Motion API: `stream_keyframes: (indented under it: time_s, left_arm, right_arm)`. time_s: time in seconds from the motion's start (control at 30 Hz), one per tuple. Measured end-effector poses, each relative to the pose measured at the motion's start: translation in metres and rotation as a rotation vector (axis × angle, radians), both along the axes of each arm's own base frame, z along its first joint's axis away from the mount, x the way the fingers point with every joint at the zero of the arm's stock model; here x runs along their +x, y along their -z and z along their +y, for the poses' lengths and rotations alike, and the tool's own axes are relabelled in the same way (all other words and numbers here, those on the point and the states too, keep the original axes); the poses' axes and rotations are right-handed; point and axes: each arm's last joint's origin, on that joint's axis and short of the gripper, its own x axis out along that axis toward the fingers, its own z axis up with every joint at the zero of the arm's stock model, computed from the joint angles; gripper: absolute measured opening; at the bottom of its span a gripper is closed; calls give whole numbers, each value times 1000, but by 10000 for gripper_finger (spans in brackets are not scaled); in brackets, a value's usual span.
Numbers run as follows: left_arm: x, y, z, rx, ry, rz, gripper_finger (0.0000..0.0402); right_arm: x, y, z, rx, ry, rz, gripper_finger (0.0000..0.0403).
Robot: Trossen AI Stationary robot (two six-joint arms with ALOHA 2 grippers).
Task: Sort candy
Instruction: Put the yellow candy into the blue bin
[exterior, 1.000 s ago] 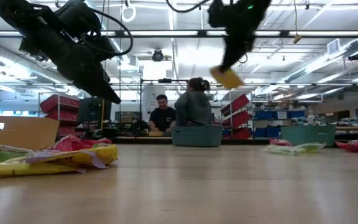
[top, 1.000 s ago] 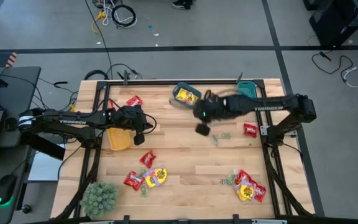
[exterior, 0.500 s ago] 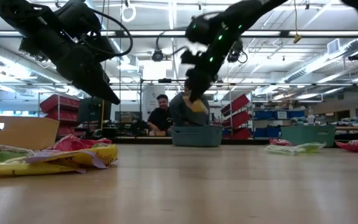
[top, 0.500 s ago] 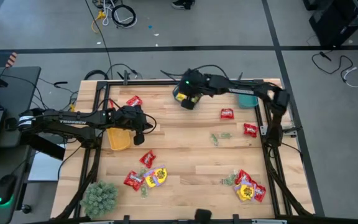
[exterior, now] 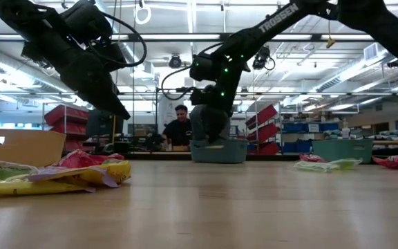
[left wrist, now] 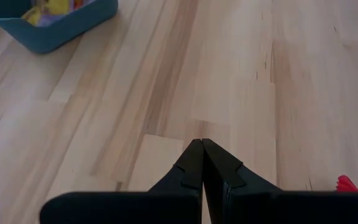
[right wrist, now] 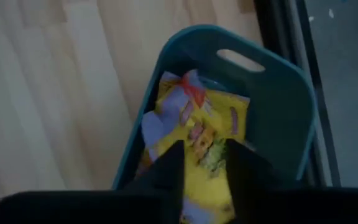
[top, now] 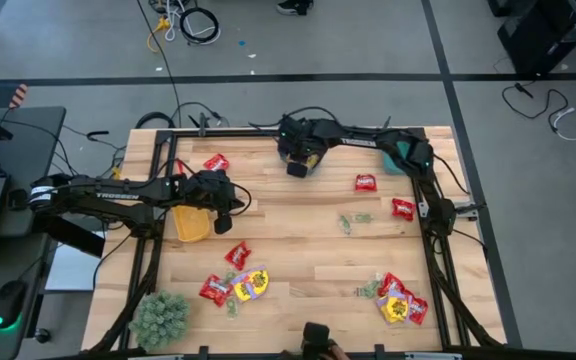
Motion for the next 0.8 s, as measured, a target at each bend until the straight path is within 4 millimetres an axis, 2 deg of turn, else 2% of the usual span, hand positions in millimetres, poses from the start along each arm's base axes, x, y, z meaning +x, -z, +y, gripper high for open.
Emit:
stream_keyframes:
  time_s: [0.2, 0.3, 0.37, 0.43, 0.57, 0.6, 0.8]
  left_arm:
    - [0, 0, 0, -3, -1, -1, 5]
    - [0, 0, -1, -4, -1, -2, 5]
    - [0, 0, -1, -4, -1, -2, 5]
    - [0, 0, -1, -5, 0, -2, 5]
    - [0, 0, -1, -5, 0, -2, 5]
    - [0, 0, -1, -3, 2, -2, 5]
    - [0, 0, -1, 0, 5, -2, 5]
  right_arm:
    - [0, -9, 3, -10, 2, -19, 216]
    - [-3, -18, 5, -5, 3, -35, 234]
    - [-4, -19, 3, 34, -1, -61, 217]
    - [-6, -14, 2, 64, -6, -71, 175]
    - [-14, -5, -7, 96, 23, -66, 41]
    - [-15, -3, -9, 110, 23, -77, 21]
    - [-21, 8, -16, 172, 43, -119, 24]
